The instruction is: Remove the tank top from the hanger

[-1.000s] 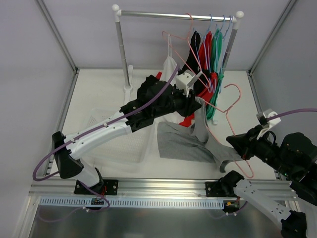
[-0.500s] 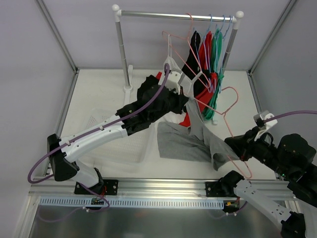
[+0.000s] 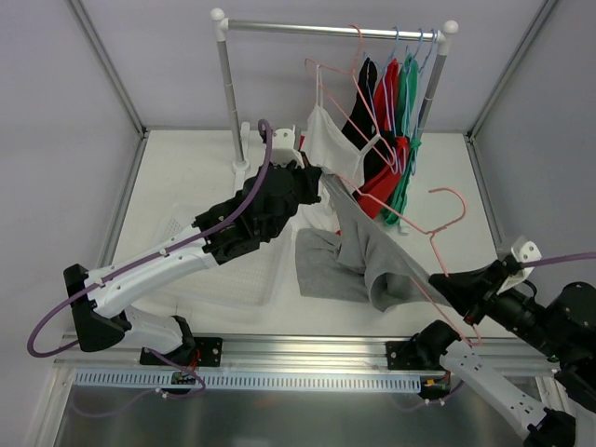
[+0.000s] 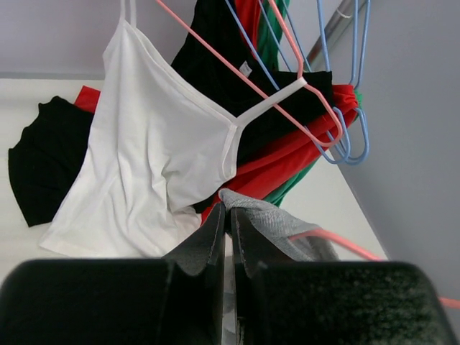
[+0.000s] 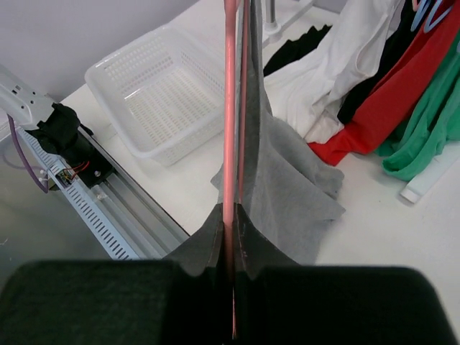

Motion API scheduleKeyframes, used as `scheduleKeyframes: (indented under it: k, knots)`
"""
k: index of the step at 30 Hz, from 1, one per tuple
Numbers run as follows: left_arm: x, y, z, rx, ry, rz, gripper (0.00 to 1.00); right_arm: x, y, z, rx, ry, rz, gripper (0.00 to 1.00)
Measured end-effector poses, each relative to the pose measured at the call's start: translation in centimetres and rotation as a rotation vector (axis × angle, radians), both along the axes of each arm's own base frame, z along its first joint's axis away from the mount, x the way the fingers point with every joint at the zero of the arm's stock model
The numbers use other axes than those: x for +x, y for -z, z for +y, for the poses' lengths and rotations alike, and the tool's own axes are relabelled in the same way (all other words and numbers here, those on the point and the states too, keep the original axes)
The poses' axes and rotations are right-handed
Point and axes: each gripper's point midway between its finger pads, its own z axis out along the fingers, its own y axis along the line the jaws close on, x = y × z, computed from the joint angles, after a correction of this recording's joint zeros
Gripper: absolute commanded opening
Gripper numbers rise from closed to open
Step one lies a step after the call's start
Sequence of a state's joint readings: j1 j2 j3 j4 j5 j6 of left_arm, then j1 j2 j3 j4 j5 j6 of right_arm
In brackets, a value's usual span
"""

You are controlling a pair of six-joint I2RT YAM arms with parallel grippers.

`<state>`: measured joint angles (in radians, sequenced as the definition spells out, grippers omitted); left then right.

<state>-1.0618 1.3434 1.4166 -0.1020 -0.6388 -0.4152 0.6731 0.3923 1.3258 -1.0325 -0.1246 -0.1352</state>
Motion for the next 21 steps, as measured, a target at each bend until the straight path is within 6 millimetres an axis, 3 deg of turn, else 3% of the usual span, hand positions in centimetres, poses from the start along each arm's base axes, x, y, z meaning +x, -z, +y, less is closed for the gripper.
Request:
scheduleKeyframes:
  k: [6,9,12,16,21]
  knots:
    - [-0.2,0.2,-0.2,-0.007,0.014,0.014,0.00,-1.4,-0.6,-0.7,0.070,-0.036,-0.140,0.00]
    - [-1.3,0.4,-2.1,-0.018,0.138,0.011,0.00,-1.1,-0.7,-0.9,0.117,-0.011,-0.185,0.00]
    - [-3.2,2.0,-3.7,-0.044,0.287,0.007,0.00,0.8,-0.5,-0.8,0.164,0.063,-0.219,0.00]
    - [-6.4,5.8,-4.7,-0.037,0.471,0.043,0.00,4.4,0.4,-0.1,0.219,0.166,-0.259,0.00]
    - [-11.4,8.7,-6.9,-0.023,0.735,0.082,0.00,8.0,-0.5,1.6,0.345,0.220,-0.354,0.00]
